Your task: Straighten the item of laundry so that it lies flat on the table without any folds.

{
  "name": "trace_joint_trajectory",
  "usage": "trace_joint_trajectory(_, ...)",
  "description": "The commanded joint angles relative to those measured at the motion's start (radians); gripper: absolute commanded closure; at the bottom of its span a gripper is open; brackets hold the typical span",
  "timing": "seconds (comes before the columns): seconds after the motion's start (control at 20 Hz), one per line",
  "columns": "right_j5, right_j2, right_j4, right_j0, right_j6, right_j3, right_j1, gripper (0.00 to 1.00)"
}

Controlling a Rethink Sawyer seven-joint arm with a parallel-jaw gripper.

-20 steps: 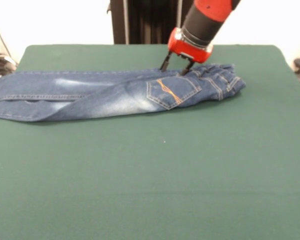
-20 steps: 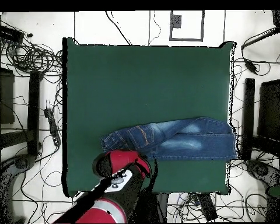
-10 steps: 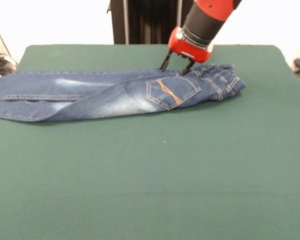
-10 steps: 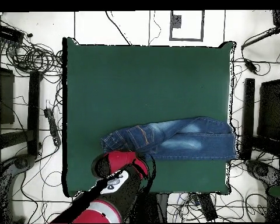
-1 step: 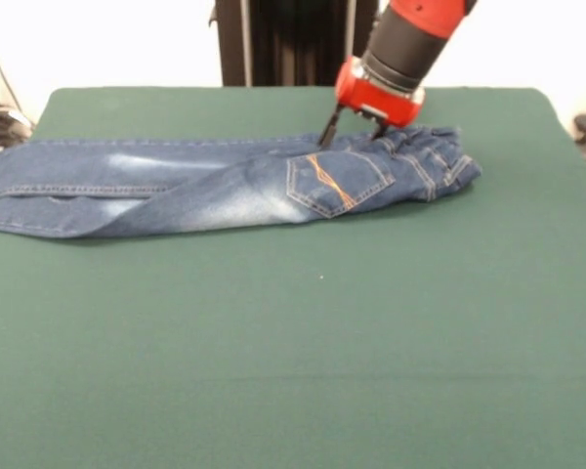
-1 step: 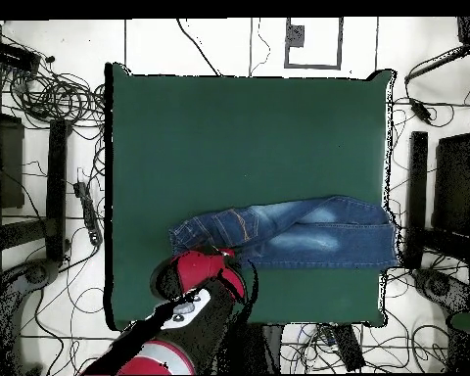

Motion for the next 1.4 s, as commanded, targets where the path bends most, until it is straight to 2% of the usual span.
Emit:
trace_joint_trajectory(0.05,-0.213,0.158,0.084,-0.044,0.238,-0.071,-0.059,0.0)
trace_joint_trajectory(0.15,-0.144,0.218,0.067,-0.093,0.195,-0.069,-0.075,0.0)
trace_joint_trajectory(0.3,0.013,0.23,0.042,-0.113,0.098,-0.122,-0.073,0.0)
trace_joint_trajectory(0.35,0.026,0.233,0.036,-0.116,0.086,-0.133,-0.069,0.0)
trace_joint_trajectory(0.55,0.028,0.233,0.044,-0.106,0.097,-0.155,-0.07,0.0)
trace_joint_trajectory(0.75,-0.042,0.221,0.064,-0.088,0.149,-0.146,-0.087,0.0)
trace_joint_trajectory(1.05,0.107,0.225,0.101,-0.066,0.161,-0.137,-0.147,0.0)
trace_joint_trajectory(1.3,0.13,0.118,0.131,0.04,0.206,-0.127,-0.181,0.0)
trace_joint_trajectory(1.4,0.097,0.131,0.13,0.028,0.196,-0.115,-0.193,0.0)
